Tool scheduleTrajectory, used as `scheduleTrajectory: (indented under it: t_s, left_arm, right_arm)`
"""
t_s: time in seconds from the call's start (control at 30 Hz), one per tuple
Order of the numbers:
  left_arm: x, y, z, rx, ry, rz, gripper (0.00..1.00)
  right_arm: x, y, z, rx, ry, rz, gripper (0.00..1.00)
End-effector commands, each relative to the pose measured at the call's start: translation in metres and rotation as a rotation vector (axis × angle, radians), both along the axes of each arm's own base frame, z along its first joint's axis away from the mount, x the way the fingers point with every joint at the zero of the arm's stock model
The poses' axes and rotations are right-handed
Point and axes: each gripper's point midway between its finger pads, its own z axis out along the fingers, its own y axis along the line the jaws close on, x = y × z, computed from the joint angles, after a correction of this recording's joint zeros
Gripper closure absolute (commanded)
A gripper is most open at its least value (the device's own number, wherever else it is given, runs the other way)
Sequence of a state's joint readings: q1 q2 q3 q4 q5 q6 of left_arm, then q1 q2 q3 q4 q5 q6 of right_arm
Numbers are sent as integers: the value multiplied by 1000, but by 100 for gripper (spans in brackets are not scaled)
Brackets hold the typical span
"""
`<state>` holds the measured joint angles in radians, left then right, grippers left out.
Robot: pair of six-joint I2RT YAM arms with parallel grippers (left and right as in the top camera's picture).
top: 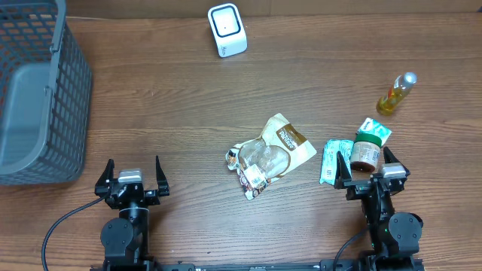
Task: Scan the item barcode
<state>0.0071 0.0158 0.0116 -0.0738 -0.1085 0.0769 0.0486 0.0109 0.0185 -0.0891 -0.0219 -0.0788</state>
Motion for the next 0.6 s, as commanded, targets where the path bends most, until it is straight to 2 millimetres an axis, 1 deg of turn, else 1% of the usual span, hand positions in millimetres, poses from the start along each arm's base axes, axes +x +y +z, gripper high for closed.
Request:
scheduleTrajectory:
  t_s: [0.0, 0.57]
  left_arm:
    - [0, -1, 1, -24, -14, 3, 1]
    - [0, -3, 1, -27, -16, -3, 0]
  right_arm:
    - [0, 2, -2, -1, -4, 6, 0]
    - [0, 2, -2, -1, -4, 6, 0]
